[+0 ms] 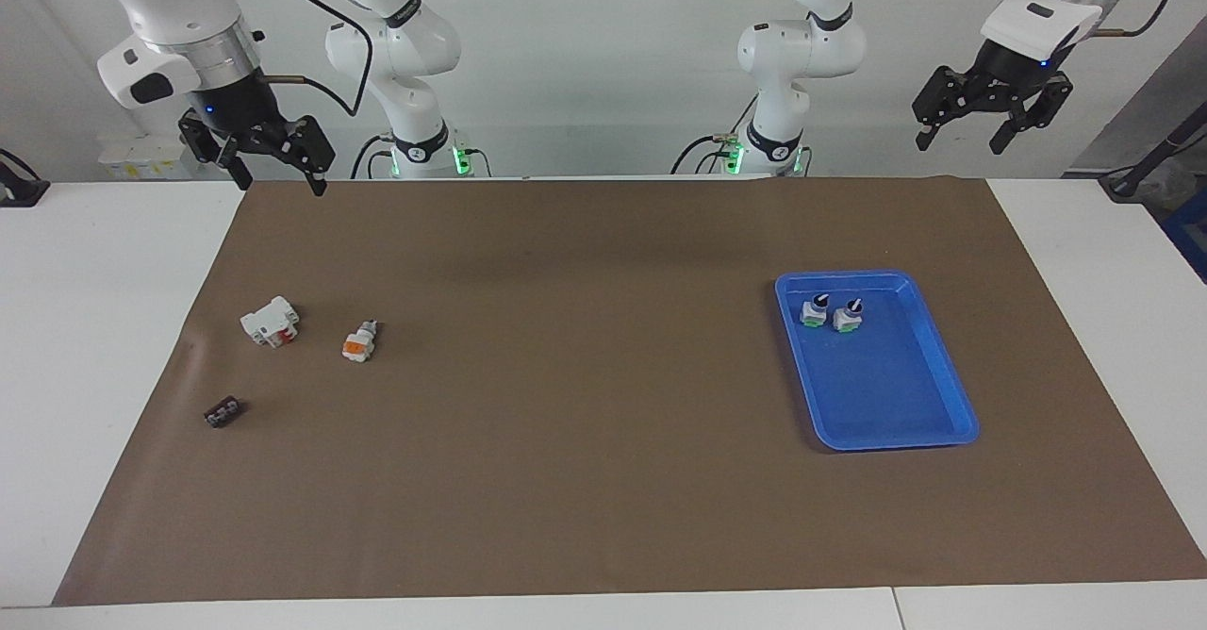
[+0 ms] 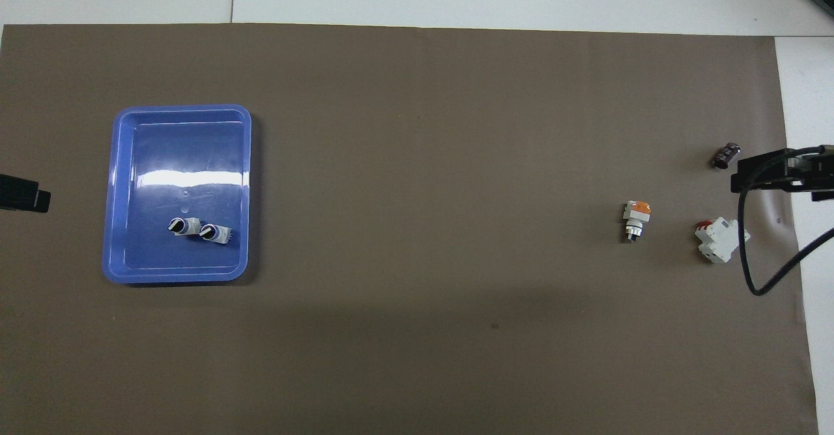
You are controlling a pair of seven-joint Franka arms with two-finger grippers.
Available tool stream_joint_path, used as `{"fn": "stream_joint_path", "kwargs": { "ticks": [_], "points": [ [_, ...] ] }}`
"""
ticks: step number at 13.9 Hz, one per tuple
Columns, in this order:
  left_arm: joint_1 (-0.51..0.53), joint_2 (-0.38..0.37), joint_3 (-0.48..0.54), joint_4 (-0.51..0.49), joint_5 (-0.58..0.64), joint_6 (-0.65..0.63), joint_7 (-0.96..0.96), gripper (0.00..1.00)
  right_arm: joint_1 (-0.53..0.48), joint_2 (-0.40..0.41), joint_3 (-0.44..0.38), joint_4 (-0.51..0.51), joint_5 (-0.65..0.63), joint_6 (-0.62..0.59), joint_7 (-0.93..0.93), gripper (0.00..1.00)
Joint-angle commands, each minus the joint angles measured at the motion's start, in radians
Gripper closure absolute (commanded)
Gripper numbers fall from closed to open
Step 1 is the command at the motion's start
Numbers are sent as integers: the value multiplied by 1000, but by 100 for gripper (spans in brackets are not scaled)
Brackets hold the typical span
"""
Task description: Turn and place switch with both arms
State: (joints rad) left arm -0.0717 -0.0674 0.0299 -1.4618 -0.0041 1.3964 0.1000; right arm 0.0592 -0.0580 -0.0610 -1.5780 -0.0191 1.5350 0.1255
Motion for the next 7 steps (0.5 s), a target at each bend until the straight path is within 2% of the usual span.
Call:
{"fn": "stream_joint_path", "kwargs": {
  "ticks": [1,4,7],
  "points": [
    [4,-26,1,-34,-11,12,9,0,-4,-5,3,-8,-2,8,-6,0],
    [4,-26,1,-34,-11,12,7,0,-4,-6,3,-22,-2,14,14,0],
    [4,-26,1,-34,-11,12,7,0,-5,-29,3,-94,-2,86,26,0]
  ]
}}
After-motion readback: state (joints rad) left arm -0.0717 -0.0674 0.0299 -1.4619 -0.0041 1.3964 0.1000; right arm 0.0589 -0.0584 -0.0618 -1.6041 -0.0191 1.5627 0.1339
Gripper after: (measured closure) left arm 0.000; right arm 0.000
